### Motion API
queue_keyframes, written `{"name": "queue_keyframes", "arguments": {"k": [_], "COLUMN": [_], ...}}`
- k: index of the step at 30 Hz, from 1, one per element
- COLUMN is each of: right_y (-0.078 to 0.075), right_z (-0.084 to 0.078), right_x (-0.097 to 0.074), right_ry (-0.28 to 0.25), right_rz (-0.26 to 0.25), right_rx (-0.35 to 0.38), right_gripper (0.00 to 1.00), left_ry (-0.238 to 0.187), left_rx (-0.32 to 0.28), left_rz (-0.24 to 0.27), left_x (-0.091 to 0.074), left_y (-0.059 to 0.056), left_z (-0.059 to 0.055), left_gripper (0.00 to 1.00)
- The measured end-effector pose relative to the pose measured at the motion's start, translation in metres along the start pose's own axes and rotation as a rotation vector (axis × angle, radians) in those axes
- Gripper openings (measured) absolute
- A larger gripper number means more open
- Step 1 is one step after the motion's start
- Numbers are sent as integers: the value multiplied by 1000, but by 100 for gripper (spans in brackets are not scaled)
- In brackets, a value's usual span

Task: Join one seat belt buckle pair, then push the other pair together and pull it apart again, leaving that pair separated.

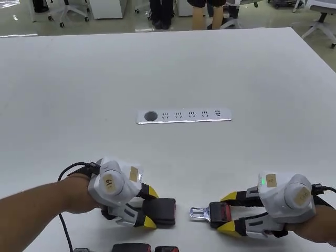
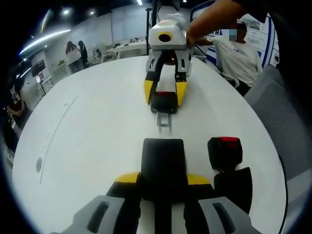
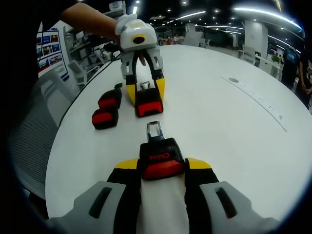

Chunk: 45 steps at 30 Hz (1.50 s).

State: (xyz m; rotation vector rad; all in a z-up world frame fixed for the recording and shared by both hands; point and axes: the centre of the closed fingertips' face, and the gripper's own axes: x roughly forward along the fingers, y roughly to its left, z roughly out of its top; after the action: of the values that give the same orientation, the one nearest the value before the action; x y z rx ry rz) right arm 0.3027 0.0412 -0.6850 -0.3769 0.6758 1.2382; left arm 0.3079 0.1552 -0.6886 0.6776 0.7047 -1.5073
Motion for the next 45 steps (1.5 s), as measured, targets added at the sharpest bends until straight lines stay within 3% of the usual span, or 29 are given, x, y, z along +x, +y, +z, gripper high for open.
{"name": "queue_keyframes", "arguments": {"k": [12,20,28,36,45], "right_y": [12,15,13,15,14], "right_z": [21,32,27,34,36], "right_x": [23,35,35,47,47], "right_ry": [-22,-41,-40,-53,-18], "right_rz": [22,30,34,45,32], "right_rx": [-34,-15,-16,6,-32], "right_gripper": [33,33,32,32,32], "left_ry": [9,16,25,33,35], "left_rx": [2,13,12,8,18], "left_rz": [-3,-7,-9,-13,-20], "left_x": [-1,0,0,0,-1], "left_y": [-2,-2,-3,-4,-5], "left_z": [-1,-1,-2,0,0], "left_gripper": [34,34,34,33,34]}}
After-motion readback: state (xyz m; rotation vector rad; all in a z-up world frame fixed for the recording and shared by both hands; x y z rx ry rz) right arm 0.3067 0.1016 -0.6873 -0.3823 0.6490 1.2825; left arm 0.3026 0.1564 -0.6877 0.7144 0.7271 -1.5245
